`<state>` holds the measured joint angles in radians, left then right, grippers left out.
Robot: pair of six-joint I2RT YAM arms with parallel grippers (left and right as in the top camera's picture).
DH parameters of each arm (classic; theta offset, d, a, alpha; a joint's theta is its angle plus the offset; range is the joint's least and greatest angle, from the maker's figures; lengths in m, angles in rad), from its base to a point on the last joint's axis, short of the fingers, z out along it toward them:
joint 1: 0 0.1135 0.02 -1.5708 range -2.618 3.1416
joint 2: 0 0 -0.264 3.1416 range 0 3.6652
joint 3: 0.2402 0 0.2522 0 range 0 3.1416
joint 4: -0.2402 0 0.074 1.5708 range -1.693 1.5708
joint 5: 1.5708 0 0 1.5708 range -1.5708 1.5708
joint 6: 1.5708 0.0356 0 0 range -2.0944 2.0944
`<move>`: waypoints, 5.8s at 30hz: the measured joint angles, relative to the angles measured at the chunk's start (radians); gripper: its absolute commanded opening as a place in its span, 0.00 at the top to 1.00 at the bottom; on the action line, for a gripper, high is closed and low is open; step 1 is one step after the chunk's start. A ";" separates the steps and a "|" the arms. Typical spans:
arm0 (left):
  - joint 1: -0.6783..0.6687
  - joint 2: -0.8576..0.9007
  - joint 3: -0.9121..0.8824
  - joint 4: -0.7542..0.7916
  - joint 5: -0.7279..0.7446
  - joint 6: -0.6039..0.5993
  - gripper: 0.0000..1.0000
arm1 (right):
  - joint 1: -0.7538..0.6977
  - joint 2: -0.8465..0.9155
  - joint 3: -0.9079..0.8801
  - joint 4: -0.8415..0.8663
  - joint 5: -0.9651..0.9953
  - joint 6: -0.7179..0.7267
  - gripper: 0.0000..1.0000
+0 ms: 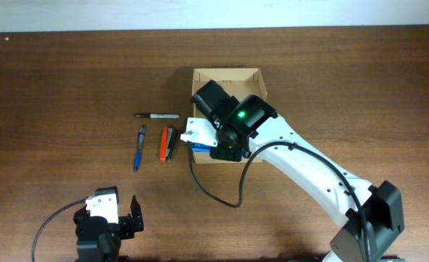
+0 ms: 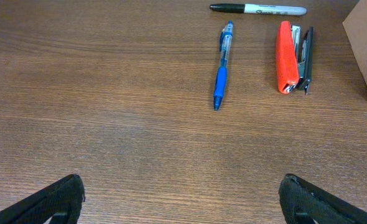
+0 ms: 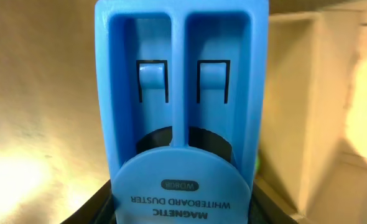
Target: Pack container
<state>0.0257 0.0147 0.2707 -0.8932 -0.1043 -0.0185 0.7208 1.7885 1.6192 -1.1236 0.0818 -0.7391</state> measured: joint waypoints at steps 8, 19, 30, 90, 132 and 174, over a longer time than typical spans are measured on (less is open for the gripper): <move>0.000 0.000 0.000 0.000 0.000 0.000 0.00 | -0.095 0.000 0.000 0.103 0.066 -0.076 0.64; 0.000 0.000 0.000 0.000 0.000 0.000 0.00 | -0.121 0.105 0.000 0.160 0.074 -0.136 0.65; 0.000 0.000 0.000 0.000 0.000 0.000 0.00 | -0.121 0.166 0.000 0.233 0.091 -0.167 0.72; 0.000 0.000 0.000 0.000 0.000 0.000 0.00 | -0.132 0.211 0.000 0.241 0.225 -0.047 0.29; 0.000 0.000 0.000 0.000 0.000 0.000 0.00 | 0.147 -0.591 -0.032 0.053 0.134 0.622 0.01; 0.000 -0.001 0.000 0.000 0.000 0.000 0.00 | 0.069 -1.469 -0.663 0.080 0.251 0.716 0.01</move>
<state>0.0257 0.0135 0.2707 -0.8932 -0.1043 -0.0185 0.7902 0.3195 0.9562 -1.0431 0.3332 -0.0227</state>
